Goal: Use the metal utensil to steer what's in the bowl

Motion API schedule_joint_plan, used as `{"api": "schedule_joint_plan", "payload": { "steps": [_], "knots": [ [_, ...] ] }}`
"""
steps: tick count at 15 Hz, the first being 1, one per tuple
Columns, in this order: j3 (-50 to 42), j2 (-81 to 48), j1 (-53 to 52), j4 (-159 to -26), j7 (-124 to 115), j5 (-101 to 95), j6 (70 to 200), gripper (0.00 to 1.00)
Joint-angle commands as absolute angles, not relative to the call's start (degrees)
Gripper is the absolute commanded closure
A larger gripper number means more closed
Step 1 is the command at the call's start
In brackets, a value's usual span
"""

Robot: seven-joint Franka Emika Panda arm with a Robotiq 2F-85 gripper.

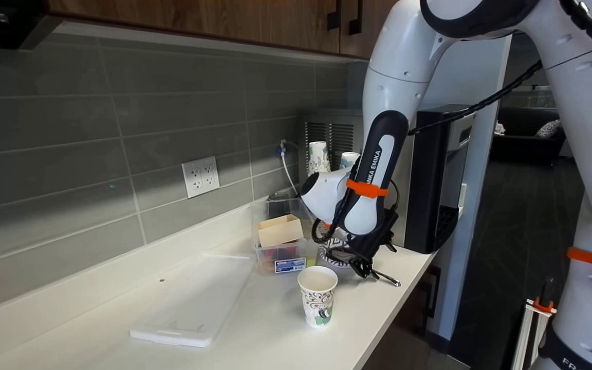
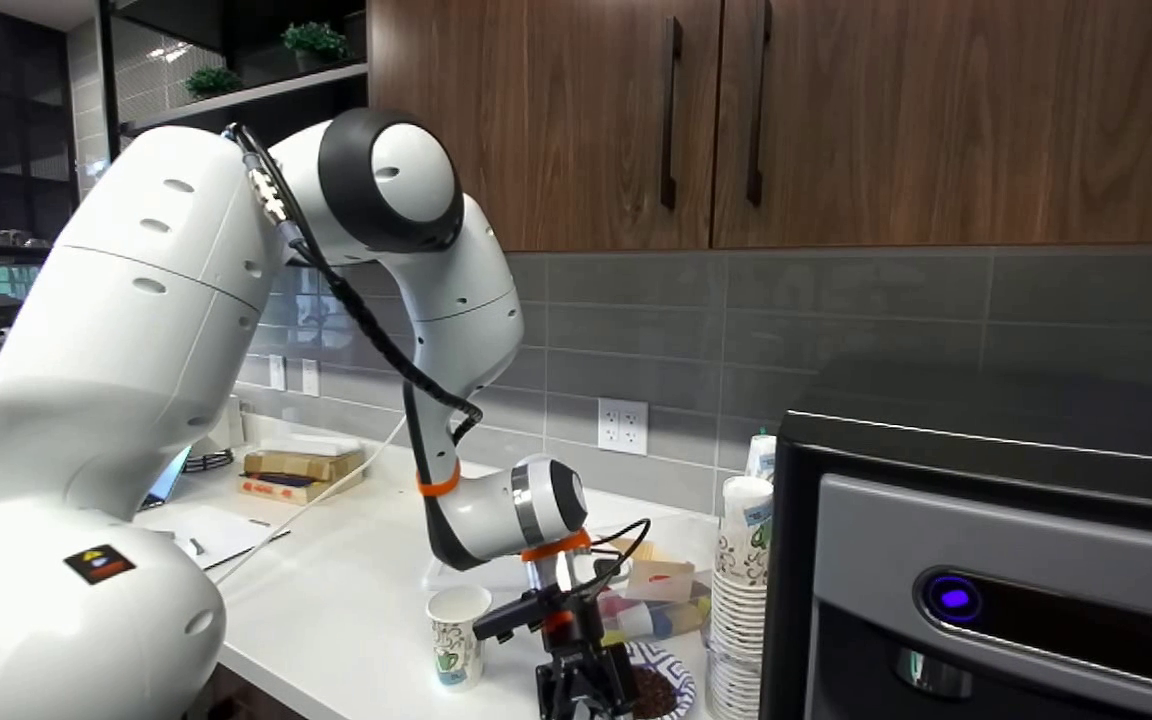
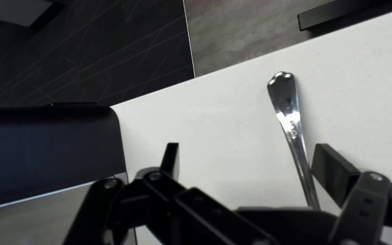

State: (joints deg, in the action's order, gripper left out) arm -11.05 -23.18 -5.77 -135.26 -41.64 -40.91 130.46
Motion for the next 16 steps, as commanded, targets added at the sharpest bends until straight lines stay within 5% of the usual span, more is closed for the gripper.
{"api": "schedule_joint_plan", "payload": {
  "steps": [1,16],
  "knots": [
    [-10.9,-21.6,-4.3,-137.6,-42.6,-43.3,134.3,0.0],
    [-11.6,-22.0,-2.4,-139.8,-41.5,-43.4,143.4,0.04]
  ]
}}
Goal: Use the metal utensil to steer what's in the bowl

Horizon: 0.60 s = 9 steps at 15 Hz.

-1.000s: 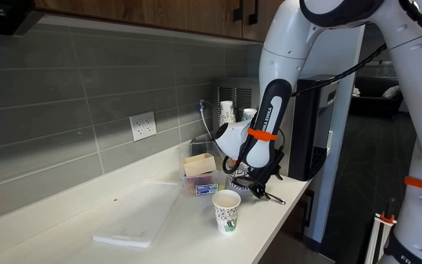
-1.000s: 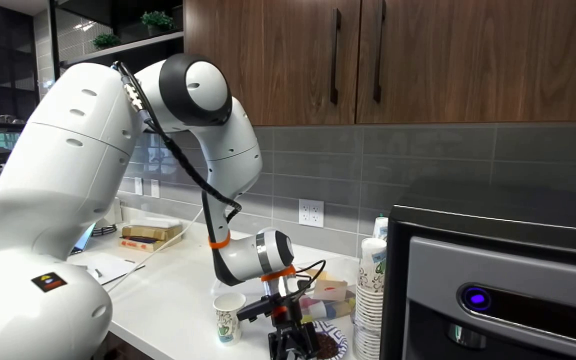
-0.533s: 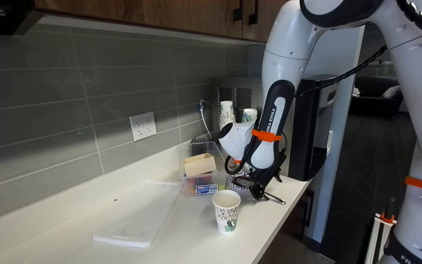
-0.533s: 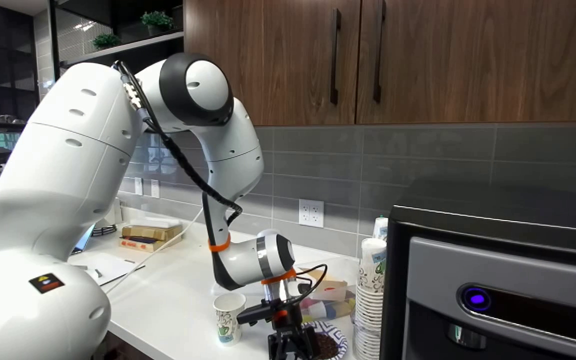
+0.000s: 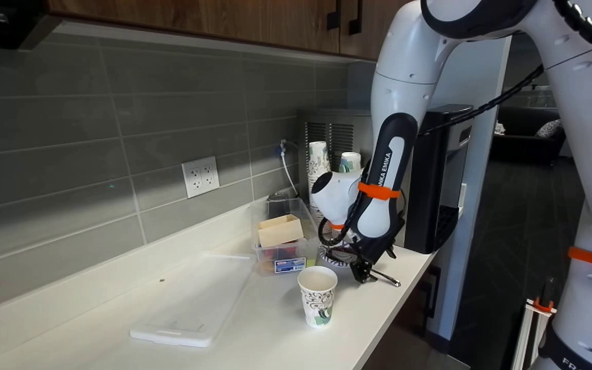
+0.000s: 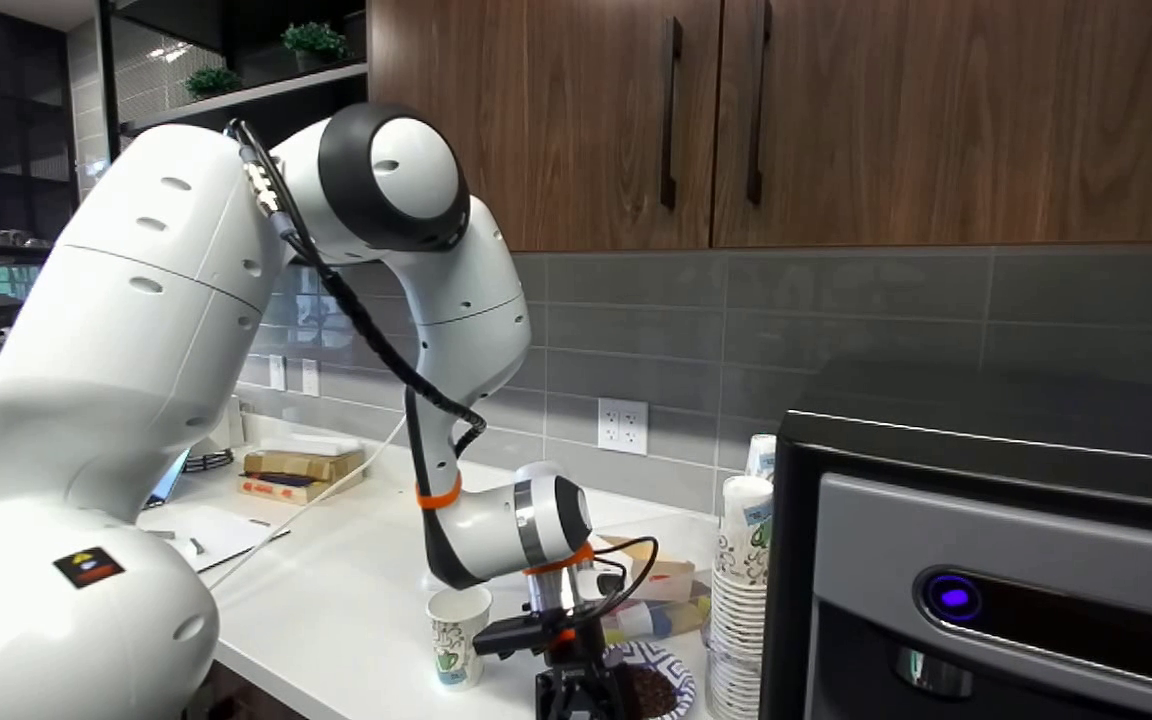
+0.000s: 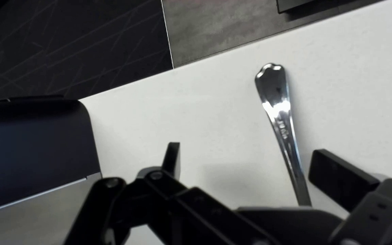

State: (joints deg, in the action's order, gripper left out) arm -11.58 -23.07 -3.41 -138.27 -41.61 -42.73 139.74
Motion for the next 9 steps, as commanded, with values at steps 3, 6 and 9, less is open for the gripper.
{"api": "schedule_joint_plan", "payload": {
  "steps": [3,6,9],
  "knots": [
    [-11.8,-22.0,-2.2,-140.2,-41.4,-43.2,145.3,0.35],
    [-12.0,-22.2,-2.3,-140.6,-41.3,-42.9,148.0,0.6],
    [-12.2,-22.4,-2.5,-140.7,-41.2,-42.8,150.2,0.82]
  ]
}}
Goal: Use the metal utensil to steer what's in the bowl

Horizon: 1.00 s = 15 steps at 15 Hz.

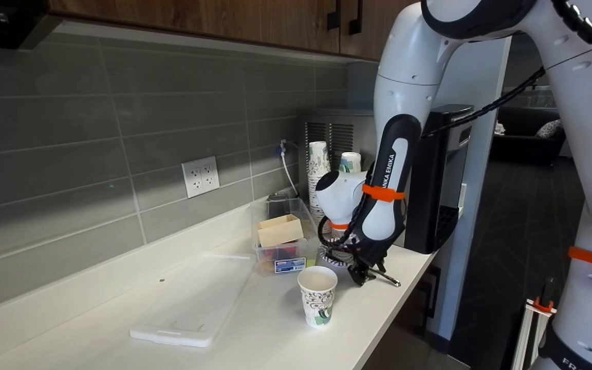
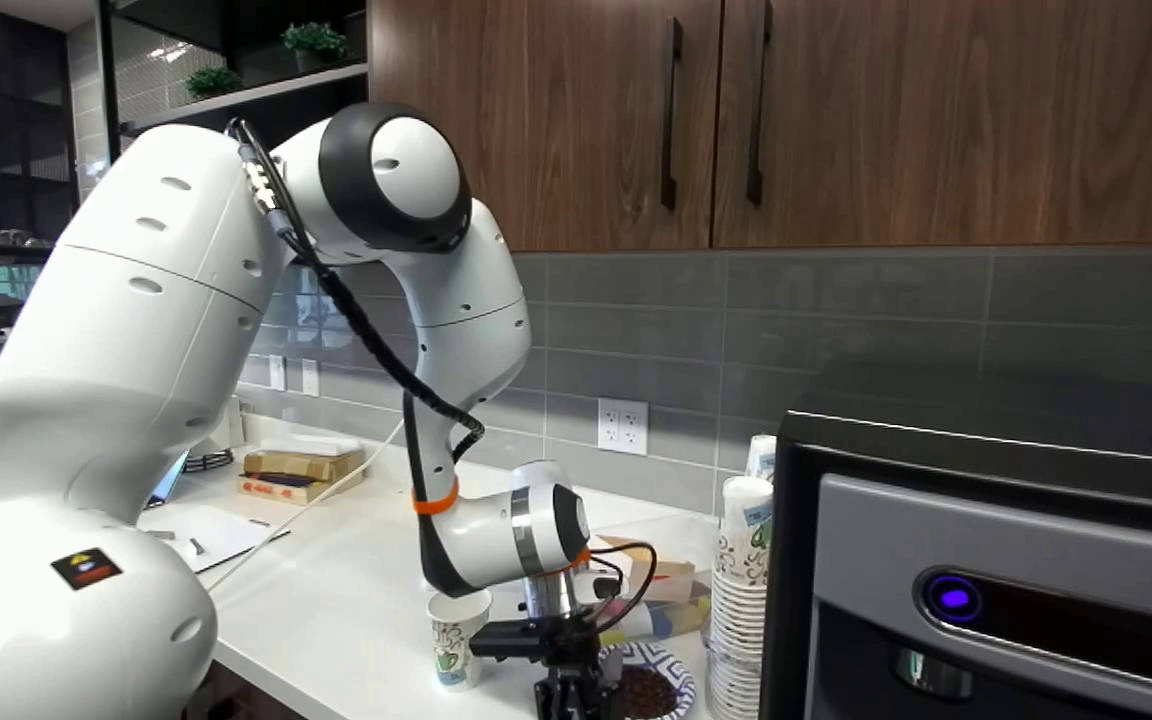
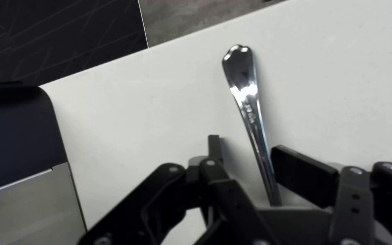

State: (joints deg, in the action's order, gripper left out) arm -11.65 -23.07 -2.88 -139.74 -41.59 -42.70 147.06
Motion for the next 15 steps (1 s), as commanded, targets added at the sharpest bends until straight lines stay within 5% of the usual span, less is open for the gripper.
{"api": "schedule_joint_plan", "payload": {
  "steps": [1,3,15],
  "knots": [
    [-12.3,-22.3,-2.6,-140.8,-41.2,-42.7,150.6,0.89],
    [-12.6,-22.0,-2.5,-140.6,-41.2,-42.6,150.5,0.99],
    [-10.0,-17.6,-3.2,-140.9,-36.7,-35.5,143.1,0.99]
  ]
}}
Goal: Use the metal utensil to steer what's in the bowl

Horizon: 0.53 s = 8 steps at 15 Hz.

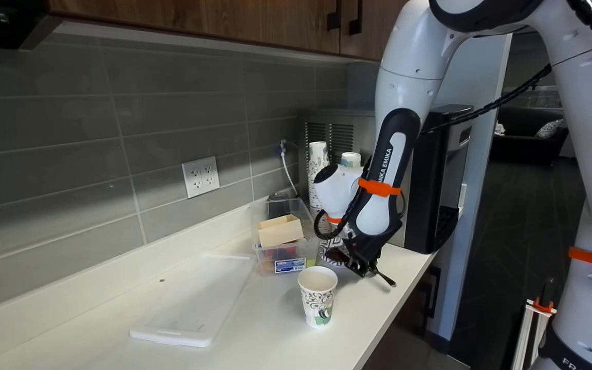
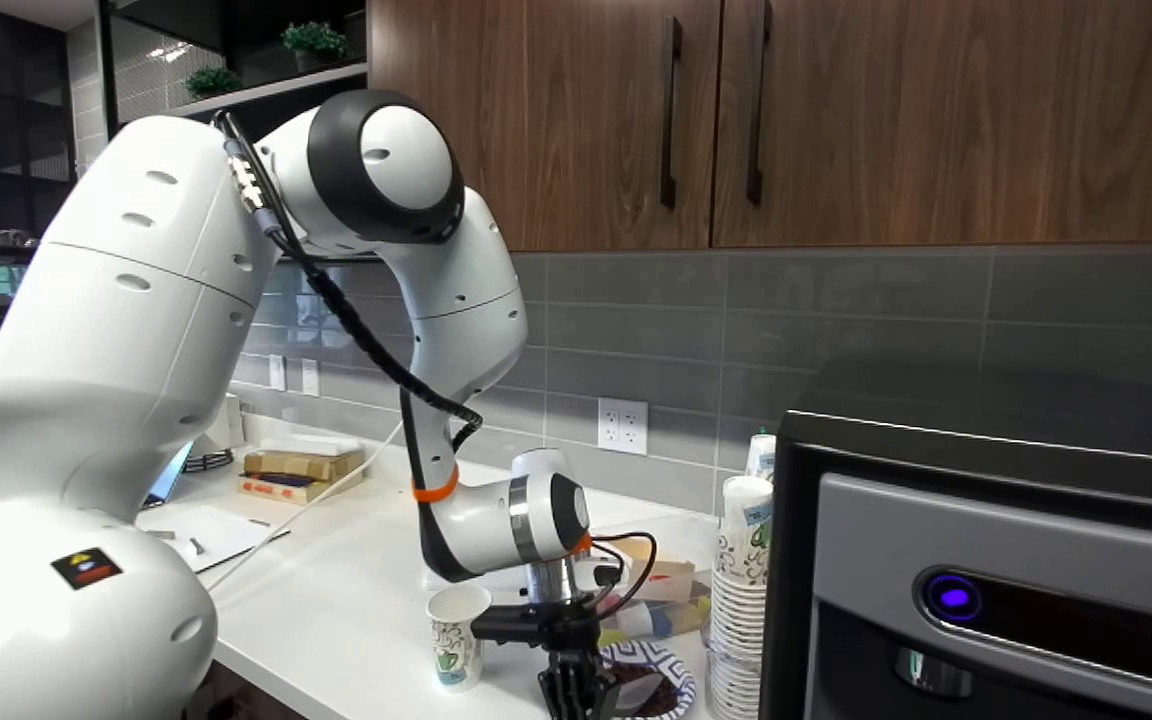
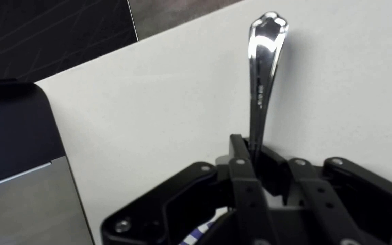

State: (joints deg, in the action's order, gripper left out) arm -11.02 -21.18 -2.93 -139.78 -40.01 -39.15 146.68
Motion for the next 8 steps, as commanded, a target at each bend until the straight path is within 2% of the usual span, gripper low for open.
{"api": "schedule_joint_plan", "payload": {
  "steps": [1,4,5,6,8],
  "knots": [
    [-9.8,-16.7,-3.5,-140.9,-36.3,-34.7,141.6,0.99],
    [-9.3,-15.6,-3.9,-140.1,-35.7,-32.6,137.7,0.99],
    [-9.2,-15.4,-3.8,-139.8,-35.4,-32.1,136.8,0.81],
    [-9.0,-15.5,-3.6,-139.5,-35.1,-31.6,136.1,0.68],
    [-8.9,-15.5,-3.5,-139.3,-35.0,-31.0,135.5,0.53]
  ]
}}
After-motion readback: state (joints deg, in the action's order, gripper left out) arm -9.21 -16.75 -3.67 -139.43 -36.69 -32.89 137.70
